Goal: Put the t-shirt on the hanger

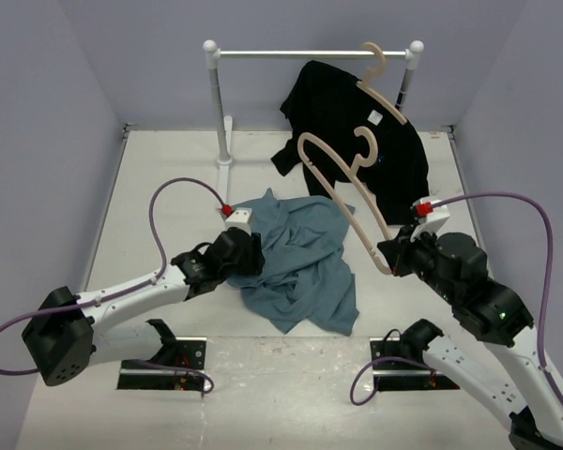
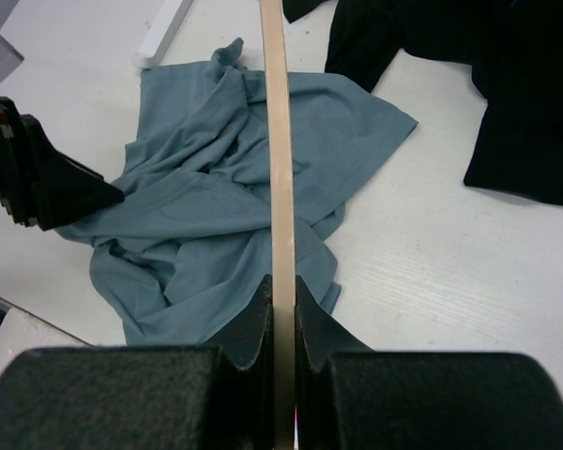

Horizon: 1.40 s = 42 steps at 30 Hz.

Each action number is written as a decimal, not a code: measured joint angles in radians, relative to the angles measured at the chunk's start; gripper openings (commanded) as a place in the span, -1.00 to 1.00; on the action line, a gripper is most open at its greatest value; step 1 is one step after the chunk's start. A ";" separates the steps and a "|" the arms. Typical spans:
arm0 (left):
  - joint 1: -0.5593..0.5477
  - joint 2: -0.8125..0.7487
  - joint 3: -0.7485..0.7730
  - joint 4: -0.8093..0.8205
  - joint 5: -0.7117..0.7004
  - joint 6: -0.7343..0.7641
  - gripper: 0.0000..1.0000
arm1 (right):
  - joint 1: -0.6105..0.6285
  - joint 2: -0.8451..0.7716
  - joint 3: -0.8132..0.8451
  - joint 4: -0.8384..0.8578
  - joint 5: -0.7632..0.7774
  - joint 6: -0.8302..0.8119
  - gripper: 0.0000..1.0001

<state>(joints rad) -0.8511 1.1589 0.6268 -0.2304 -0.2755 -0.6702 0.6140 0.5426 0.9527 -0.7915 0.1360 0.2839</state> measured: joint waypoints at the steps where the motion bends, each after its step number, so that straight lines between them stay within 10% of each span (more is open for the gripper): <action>1: -0.001 0.003 0.000 -0.005 0.024 0.005 0.36 | 0.000 0.000 -0.002 0.000 0.000 -0.001 -1.00; 12: -0.004 -0.014 -0.019 0.242 0.410 0.102 0.17 | 0.000 0.025 -0.011 0.007 -0.025 -0.005 -1.00; 15: -0.008 0.088 -0.018 0.272 0.453 0.112 0.60 | 0.000 0.028 -0.011 0.007 -0.027 -0.005 -1.00; 29: -0.028 0.010 0.002 0.172 0.206 0.117 0.62 | 0.000 0.050 -0.011 0.008 -0.029 -0.012 -1.00; 42: -0.028 0.230 0.065 0.163 0.160 0.165 -0.59 | 0.000 0.091 -0.011 0.021 -0.050 -0.013 -1.00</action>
<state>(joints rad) -0.8795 1.3887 0.6922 -0.0671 -0.1154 -0.5055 0.6140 0.6337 0.9413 -0.7702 0.0858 0.2707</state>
